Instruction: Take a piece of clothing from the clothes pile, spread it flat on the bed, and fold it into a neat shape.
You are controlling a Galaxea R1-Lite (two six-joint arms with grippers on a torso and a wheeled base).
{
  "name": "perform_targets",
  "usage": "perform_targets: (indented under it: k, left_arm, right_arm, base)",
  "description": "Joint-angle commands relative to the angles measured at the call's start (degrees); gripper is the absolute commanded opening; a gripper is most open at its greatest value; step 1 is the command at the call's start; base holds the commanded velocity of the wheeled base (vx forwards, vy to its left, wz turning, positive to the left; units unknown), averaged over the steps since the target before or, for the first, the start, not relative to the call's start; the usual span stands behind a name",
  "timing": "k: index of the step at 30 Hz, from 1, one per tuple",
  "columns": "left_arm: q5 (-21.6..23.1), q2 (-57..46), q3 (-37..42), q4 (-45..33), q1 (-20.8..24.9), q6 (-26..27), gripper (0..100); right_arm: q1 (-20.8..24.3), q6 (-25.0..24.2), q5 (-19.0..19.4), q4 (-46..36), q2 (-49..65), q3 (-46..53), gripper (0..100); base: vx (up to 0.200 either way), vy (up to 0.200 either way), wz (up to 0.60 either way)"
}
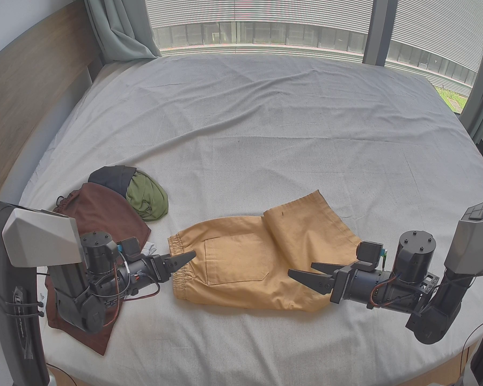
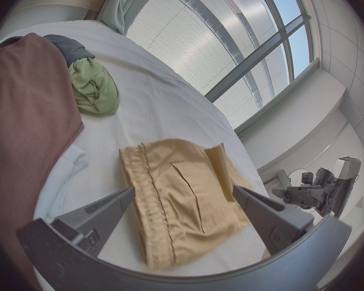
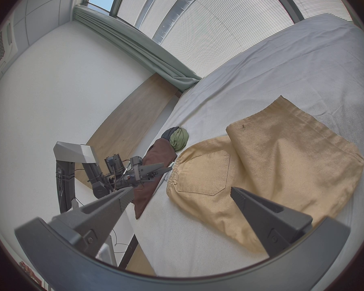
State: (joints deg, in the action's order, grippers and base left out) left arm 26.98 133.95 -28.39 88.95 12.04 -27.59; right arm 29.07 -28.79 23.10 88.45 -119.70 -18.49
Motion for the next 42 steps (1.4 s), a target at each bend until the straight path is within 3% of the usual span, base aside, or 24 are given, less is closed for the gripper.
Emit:
perform_targets:
  k: [1,34,42]
  left_arm:
    - [0.9,-4.0,5.7,0.2,0.6,0.2,100]
    - [0.5,8.4,2.0,0.1,2.8,-0.2,100]
    - [0.1,7.0,-0.8,0.2,5.7,-11.3,100]
  right_arm:
    - [0.2,0.0,0.0,0.0,-0.1,0.0,100]
    - [0.4,0.1,0.0,0.1,-2.4,-0.1,100]
    - [0.4,0.1,0.0,0.1,-2.6,-0.1,100]
  base:
    - [0.0,0.0,0.0]
    - [0.0,0.0,0.0]
    - [0.0,0.0,0.0]
